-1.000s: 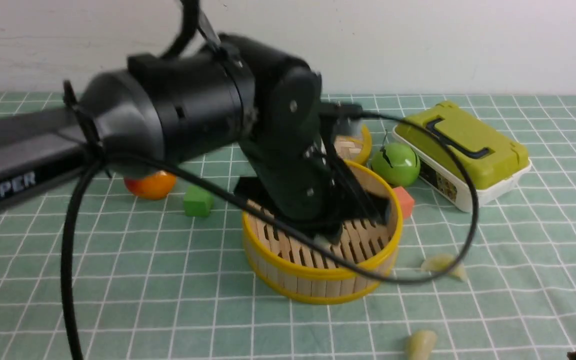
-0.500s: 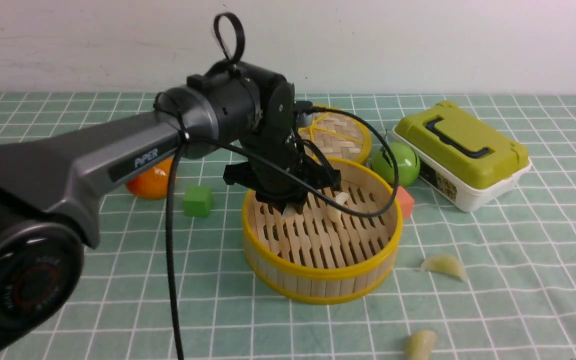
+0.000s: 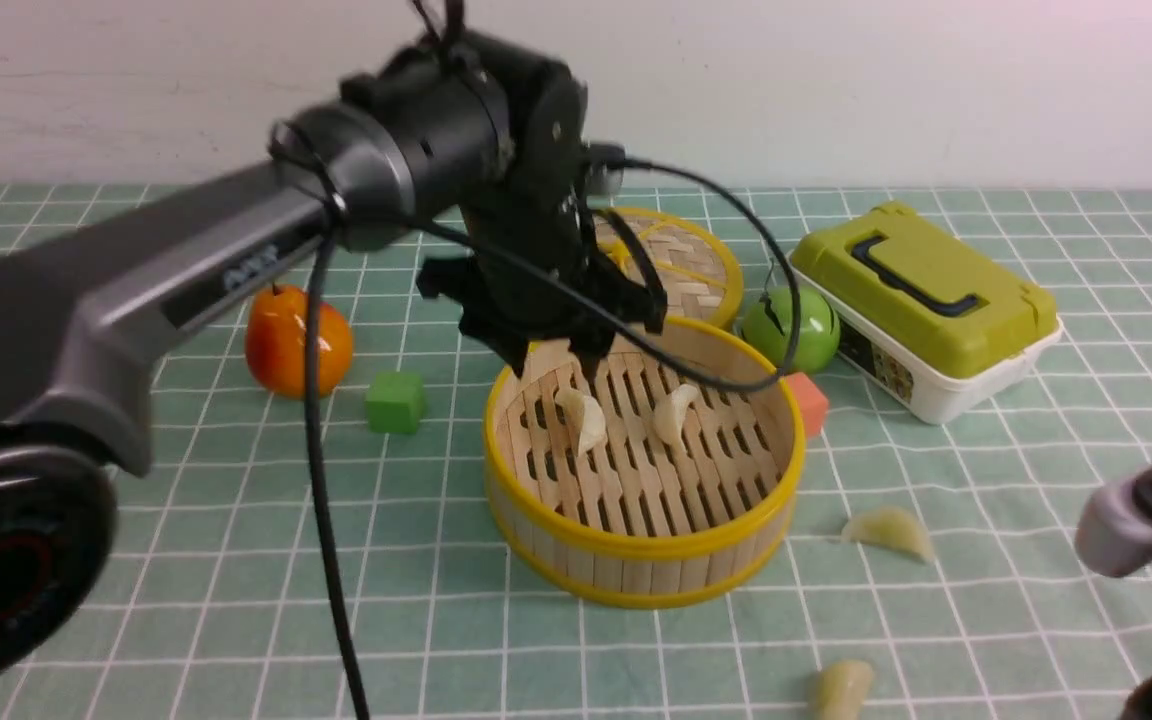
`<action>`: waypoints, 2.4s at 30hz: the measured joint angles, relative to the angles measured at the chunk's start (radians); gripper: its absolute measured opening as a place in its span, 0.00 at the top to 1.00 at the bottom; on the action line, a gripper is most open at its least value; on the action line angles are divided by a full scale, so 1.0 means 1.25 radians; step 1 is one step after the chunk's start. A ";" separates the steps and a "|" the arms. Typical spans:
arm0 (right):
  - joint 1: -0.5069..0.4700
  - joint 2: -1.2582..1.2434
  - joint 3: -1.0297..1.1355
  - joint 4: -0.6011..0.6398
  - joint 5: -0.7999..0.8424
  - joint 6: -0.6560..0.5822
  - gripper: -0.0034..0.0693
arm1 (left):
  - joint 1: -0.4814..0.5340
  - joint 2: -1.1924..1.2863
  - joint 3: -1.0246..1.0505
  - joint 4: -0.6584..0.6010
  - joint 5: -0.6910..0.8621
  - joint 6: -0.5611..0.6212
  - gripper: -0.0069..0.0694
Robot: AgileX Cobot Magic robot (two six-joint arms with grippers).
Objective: Put the dumplings into the steamer on the table with the blue tablecloth.
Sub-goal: 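Place the dumpling into the bamboo steamer basket with the left gripper, then reach for and grasp a dumpling lying on the table beside the steamer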
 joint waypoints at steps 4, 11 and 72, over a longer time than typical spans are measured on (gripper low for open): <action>0.000 0.093 -0.050 0.040 -0.004 -0.015 0.32 | 0.000 -0.107 -0.013 0.009 0.067 0.040 0.48; 0.004 0.273 -0.120 0.170 -0.047 -0.070 0.28 | 0.006 -0.322 0.161 0.020 0.086 0.050 0.86; 0.064 0.451 -0.098 0.054 -0.227 -0.218 0.32 | 0.007 -0.935 0.795 -0.031 -0.097 0.047 0.93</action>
